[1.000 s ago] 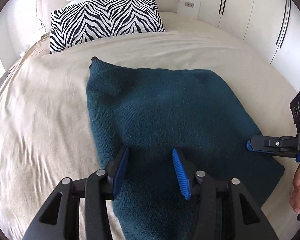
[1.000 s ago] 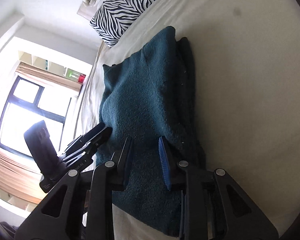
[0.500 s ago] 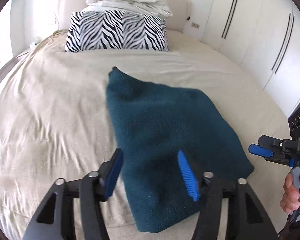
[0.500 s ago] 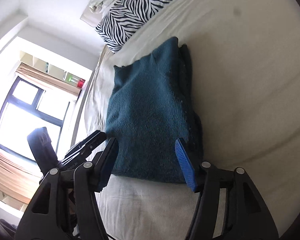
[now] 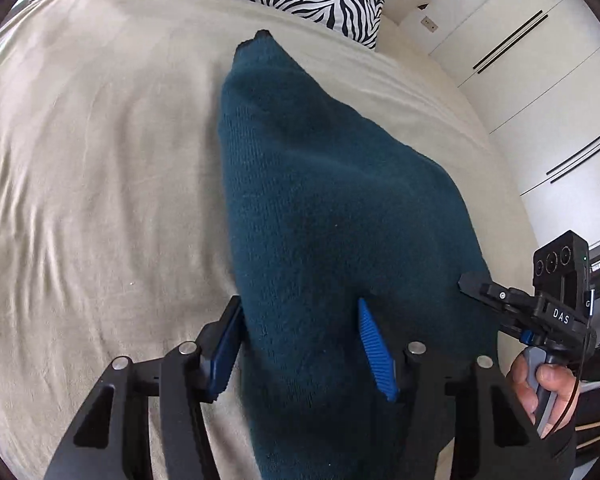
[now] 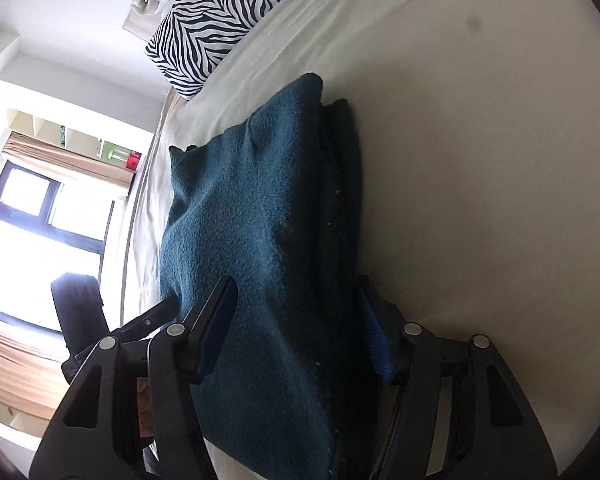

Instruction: Fold small clothes

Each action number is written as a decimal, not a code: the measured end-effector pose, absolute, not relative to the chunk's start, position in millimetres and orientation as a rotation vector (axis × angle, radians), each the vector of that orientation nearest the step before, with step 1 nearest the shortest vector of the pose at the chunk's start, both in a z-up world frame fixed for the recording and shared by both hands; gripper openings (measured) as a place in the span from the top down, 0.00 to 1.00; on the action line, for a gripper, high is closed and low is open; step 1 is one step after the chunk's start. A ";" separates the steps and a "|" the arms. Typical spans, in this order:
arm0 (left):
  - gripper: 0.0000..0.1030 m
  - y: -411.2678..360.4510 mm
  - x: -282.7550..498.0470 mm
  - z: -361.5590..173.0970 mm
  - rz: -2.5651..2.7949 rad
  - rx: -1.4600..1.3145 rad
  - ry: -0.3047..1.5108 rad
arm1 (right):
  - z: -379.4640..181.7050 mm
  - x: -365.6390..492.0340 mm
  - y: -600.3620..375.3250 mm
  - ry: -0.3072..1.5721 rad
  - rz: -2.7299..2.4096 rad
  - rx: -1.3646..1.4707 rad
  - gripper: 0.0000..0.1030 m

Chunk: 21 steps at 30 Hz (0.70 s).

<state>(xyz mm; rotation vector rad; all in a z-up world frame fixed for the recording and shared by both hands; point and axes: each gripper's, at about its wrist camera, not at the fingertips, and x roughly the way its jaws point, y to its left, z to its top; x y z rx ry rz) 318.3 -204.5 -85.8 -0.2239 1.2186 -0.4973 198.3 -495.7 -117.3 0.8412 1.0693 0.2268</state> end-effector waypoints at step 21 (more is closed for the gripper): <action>0.68 -86.4 195.7 -7.0 -0.431 -0.050 1.049 | -5.9 142.7 -329.0 1.020 0.248 0.483 0.79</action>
